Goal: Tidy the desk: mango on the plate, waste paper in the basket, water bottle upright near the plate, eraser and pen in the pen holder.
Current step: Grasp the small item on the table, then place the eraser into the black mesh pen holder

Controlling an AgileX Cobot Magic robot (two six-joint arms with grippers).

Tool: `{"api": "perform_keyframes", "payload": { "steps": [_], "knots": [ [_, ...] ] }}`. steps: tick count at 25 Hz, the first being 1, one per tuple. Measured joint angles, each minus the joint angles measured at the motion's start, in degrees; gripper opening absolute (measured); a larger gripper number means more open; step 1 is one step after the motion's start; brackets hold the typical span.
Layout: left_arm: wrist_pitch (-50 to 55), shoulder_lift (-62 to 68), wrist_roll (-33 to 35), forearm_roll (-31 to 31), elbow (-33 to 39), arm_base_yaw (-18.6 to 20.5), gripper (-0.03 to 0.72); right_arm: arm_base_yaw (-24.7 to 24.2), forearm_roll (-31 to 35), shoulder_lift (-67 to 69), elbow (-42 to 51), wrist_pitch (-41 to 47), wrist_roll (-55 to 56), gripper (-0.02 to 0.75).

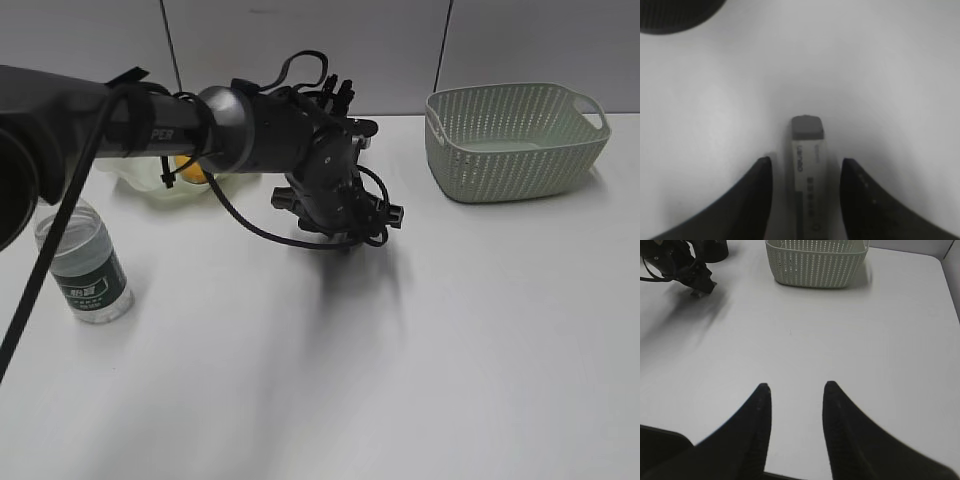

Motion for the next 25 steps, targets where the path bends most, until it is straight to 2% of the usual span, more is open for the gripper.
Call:
{"api": "perform_keyframes", "payload": {
  "steps": [2, 5, 6, 12, 16, 19, 25],
  "knots": [
    [0.2, 0.0, 0.1, 0.4, 0.0, 0.0, 0.288, 0.0, 0.0, 0.0, 0.0, 0.0, 0.0, 0.289],
    [0.9, 0.0, 0.2, 2.5, 0.0, 0.0, 0.155, 0.0, 0.0, 0.0, 0.0, 0.0, 0.0, 0.289],
    [1.0, 0.0, 0.2, 3.3, 0.0, 0.0, 0.139, 0.0, 0.0, 0.0, 0.0, 0.0, 0.0, 0.289],
    [1.4, -3.3, 0.2, 12.6, 0.1, -0.3, 0.142, 0.0, 0.0, 0.0, 0.0, 0.0, 0.0, 0.289],
    [-4.7, -10.5, 0.2, 18.2, 0.1, 1.2, 0.142, 0.0, 0.0, 0.0, 0.0, 0.0, 0.0, 0.289],
    [-11.9, -13.8, 0.2, 18.4, -0.2, 4.4, 0.142, 0.0, 0.0, 0.0, 0.0, 0.0, 0.0, 0.289],
    [-23.4, -11.7, 0.2, 14.1, -0.3, 12.2, 0.142, 0.0, 0.0, 0.0, 0.0, 0.0, 0.0, 0.289]
  ]
}}
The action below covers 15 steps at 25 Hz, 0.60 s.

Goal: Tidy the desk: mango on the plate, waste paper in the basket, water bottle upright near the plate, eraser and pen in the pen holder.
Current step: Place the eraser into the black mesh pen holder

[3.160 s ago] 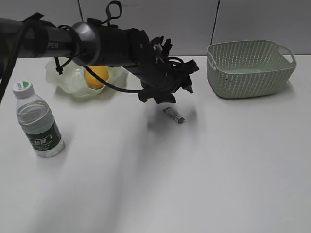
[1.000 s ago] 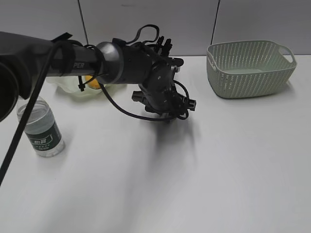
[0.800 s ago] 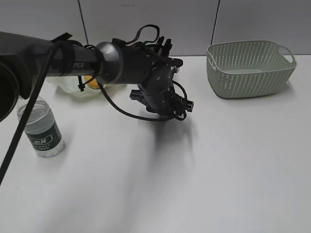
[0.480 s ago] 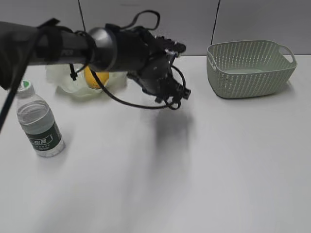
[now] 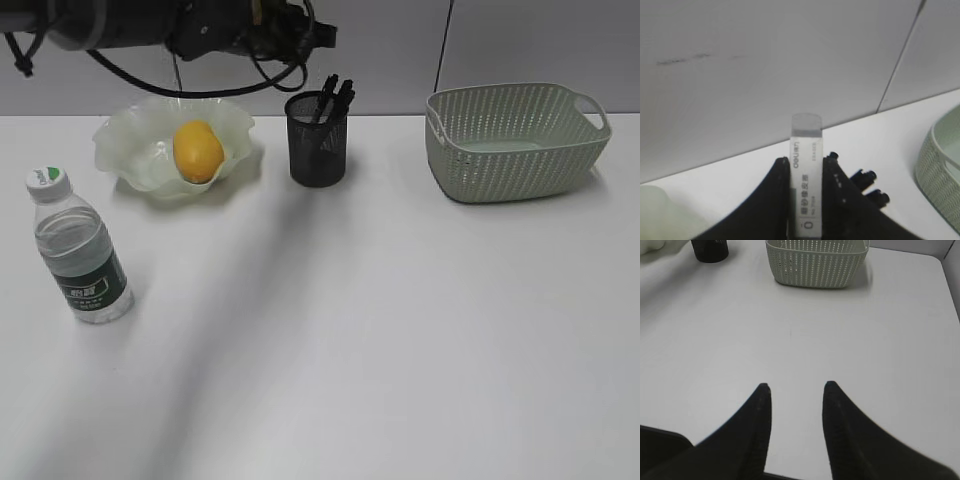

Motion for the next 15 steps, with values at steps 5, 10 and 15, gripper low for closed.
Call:
{"api": "perform_keyframes", "payload": {
  "steps": [5, 10, 15],
  "knots": [
    [-8.2, 3.1, 0.0, -0.9, 0.0, 0.7, 0.142, 0.0, 0.0, 0.0, 0.0, 0.0, 0.0, 0.289],
    [-9.2, 5.3, 0.0, -1.0, 0.0, 0.7, 0.142, 0.0, 0.0, 0.0, 0.0, 0.0, 0.0, 0.289],
    [-9.2, 5.6, 0.0, -1.0, 0.0, 0.7, 0.142, 0.0, 0.0, 0.0, 0.0, 0.0, 0.0, 0.288]
  ]
}}
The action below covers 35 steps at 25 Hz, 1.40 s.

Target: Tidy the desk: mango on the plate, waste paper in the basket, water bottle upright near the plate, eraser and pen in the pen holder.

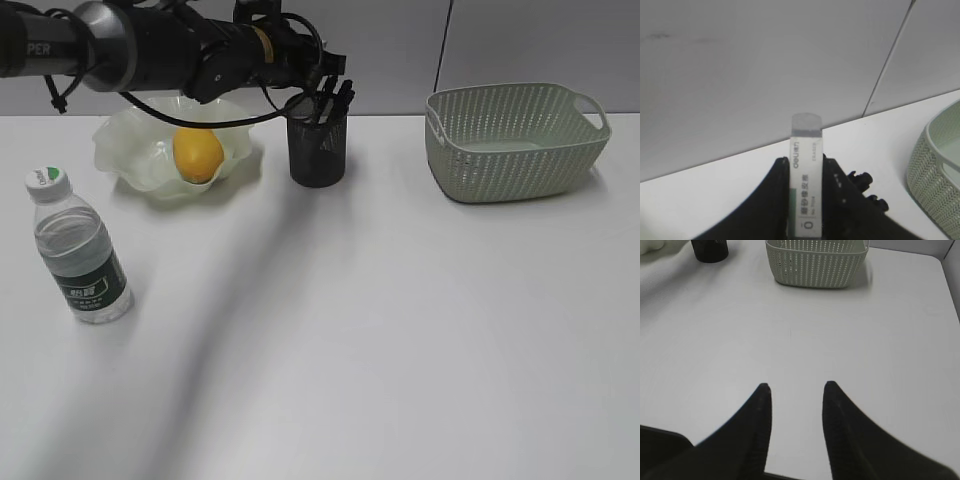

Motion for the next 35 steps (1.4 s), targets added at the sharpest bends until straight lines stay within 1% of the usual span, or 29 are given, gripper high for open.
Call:
{"api": "perform_keyframes", "payload": {
  "steps": [5, 6, 7, 10, 11, 13, 14, 18, 21, 24, 26, 28, 32, 35],
  "knots": [
    [0.0, 0.9, 0.0, 0.0, 0.0, 0.1, 0.142, 0.0, 0.0, 0.0, 0.0, 0.0, 0.0, 0.273],
    [0.0, 1.1, 0.0, 0.0, 0.0, 0.1, 0.158, 0.0, 0.0, 0.0, 0.0, 0.0, 0.0, 0.272],
    [0.0, 1.4, 0.0, 0.0, 0.0, 0.1, 0.184, 0.0, 0.0, 0.0, 0.0, 0.0, 0.0, 0.269],
    [0.0, 1.4, 0.0, 0.0, 0.0, 0.1, 0.342, 0.0, 0.0, 0.0, 0.0, 0.0, 0.0, 0.267],
    [0.0, 1.3, 0.0, 0.0, 0.0, 0.2, 0.379, 0.0, 0.0, 0.0, 0.0, 0.0, 0.0, 0.267],
    [0.8, 0.9, 0.0, -0.5, 0.0, 0.3, 0.437, 0.0, 0.0, 0.0, 0.0, 0.0, 0.0, 0.267],
    [1.6, 0.3, 0.0, -0.5, 0.0, 0.4, 0.451, 0.0, 0.0, 0.0, 0.0, 0.0, 0.0, 0.267],
    [8.9, -4.7, 0.0, 1.3, 0.0, 0.5, 0.473, 0.0, 0.0, 0.0, 0.0, 0.0, 0.0, 0.267],
    [17.4, -11.1, 0.3, 3.7, 0.0, 0.4, 0.475, 0.0, 0.0, 0.0, 0.0, 0.0, 0.0, 0.267],
    [26.7, -19.2, 3.9, 4.5, 1.1, -0.1, 0.475, 0.0, 0.0, 0.0, 0.0, 0.0, 0.0, 0.267],
    [31.2, -25.3, 6.3, 4.7, 4.4, -0.5, 0.475, 0.0, 0.0, 0.0, 0.0, 0.0, 0.0, 0.267],
    [35.0, -32.9, 7.5, 4.7, 10.0, -0.6, 0.475, 0.0, 0.0, 0.0, 0.0, 0.0, 0.0, 0.267],
    [40.0, -50.9, 8.2, 3.8, 25.9, -0.6, 0.475, 0.0, 0.0, 0.0, 0.0, 0.0, 0.0, 0.267],
    [46.9, -65.4, 9.0, 3.4, 37.3, -0.6, 0.475, 0.0, 0.0, -0.1, 0.0, 0.0, 0.0, 0.267]
  ]
}}
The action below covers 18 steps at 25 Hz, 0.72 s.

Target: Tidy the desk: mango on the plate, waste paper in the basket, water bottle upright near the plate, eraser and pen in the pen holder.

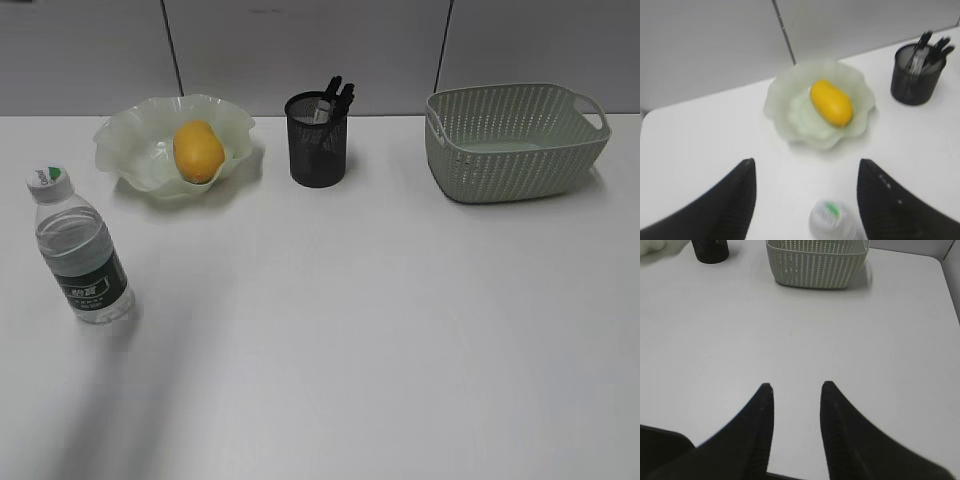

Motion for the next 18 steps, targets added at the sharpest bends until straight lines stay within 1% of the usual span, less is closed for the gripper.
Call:
{"api": "perform_keyframes", "payload": {
  "steps": [2, 4, 7, 9, 14, 18],
  "knots": [
    [4.7, -9.3, 1.7, -1.4, 7.1, 0.0, 0.475, 0.0, 0.0, 0.0, 0.0, 0.0, 0.0, 0.267],
    [8.2, -20.8, 4.8, -4.7, 12.7, 0.0, 0.475, 0.0, 0.0, 0.0, 0.0, 0.0, 0.0, 0.267],
    [11.9, -33.7, 12.4, -12.0, 20.0, 0.0, 0.475, 0.0, 0.1, 0.0, 0.0, 0.0, 0.0, 0.267],
    [14.3, -40.6, 16.0, -16.7, 24.0, 0.0, 0.475, 0.0, 0.1, 0.0, 0.0, 0.0, 0.0, 0.267],
    [16.3, -55.1, 18.0, -22.9, 32.2, 0.0, 0.470, 0.0, 0.1, 0.0, 0.0, 0.0, 0.0, 0.267],
    [14.5, -62.5, 18.2, -25.7, 34.0, 0.0, 0.433, 0.0, 0.1, 0.0, 0.0, 0.0, 0.0, 0.267]
  ]
}}
